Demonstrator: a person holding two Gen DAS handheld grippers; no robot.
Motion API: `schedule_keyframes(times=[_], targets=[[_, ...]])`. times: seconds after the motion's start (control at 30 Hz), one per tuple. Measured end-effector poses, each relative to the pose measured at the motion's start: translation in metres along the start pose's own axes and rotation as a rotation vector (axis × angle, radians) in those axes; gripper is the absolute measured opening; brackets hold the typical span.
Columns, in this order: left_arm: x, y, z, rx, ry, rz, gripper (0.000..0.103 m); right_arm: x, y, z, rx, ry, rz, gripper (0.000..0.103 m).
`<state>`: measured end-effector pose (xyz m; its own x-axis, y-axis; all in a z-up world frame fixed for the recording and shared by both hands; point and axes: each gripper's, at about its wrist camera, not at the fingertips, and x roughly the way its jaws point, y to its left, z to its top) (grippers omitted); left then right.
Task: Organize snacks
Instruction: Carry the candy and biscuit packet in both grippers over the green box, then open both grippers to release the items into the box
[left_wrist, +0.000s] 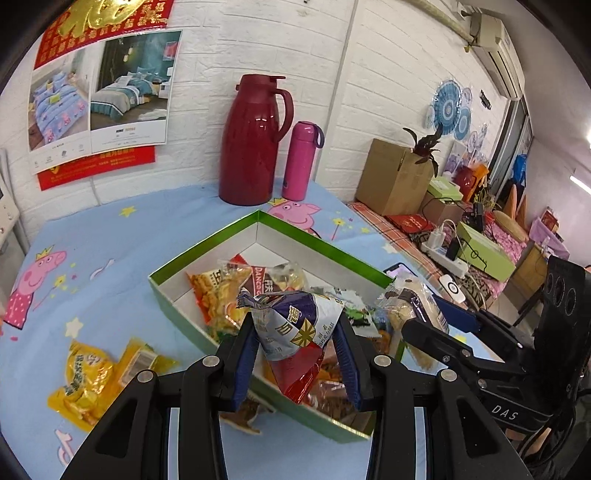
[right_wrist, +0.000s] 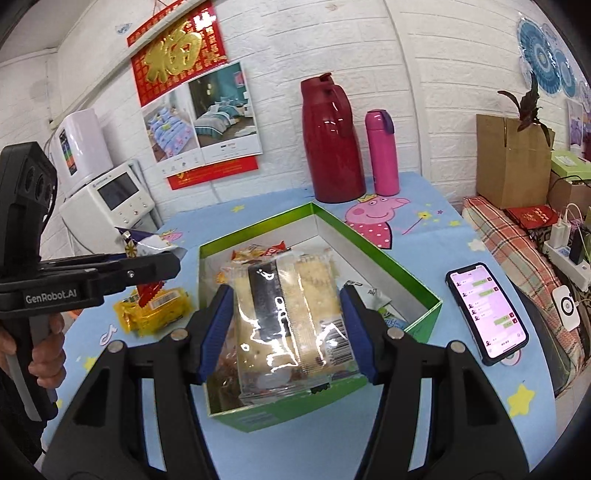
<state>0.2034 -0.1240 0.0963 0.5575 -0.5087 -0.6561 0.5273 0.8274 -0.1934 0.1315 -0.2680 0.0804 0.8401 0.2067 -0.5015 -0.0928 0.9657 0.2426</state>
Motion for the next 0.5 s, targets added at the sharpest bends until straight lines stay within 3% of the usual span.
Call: schedule_keyframes(times=[0.27,0.33,0.37,0.4,0.43,0.5], targets=[[0.057,0.001,0.016,-0.033,0.043,-0.019,0.044,0.043,-0.032,0.005,0.052,0.035,-0.015,0.061],[0.067,0.005,0.015,-0.046,0.054,-0.015,0.057,0.052,-0.035,0.003,0.047,0.053,-0.004,0.062],[0.069,0.008,0.013,-0.053,0.058,-0.006,0.065,0.054,-0.036,0.001,0.045,0.054,-0.007,0.068],[0.07,0.011,0.011,-0.06,0.058,0.01,0.08,0.054,-0.037,0.0,0.044,0.051,-0.015,0.079],[0.07,0.014,0.009,-0.069,0.051,0.034,0.086,0.053,-0.038,-0.002,0.042,0.043,-0.027,0.081],[0.068,0.017,0.005,-0.077,0.03,0.084,0.087,0.05,-0.039,-0.003,0.034,0.035,-0.044,0.082]])
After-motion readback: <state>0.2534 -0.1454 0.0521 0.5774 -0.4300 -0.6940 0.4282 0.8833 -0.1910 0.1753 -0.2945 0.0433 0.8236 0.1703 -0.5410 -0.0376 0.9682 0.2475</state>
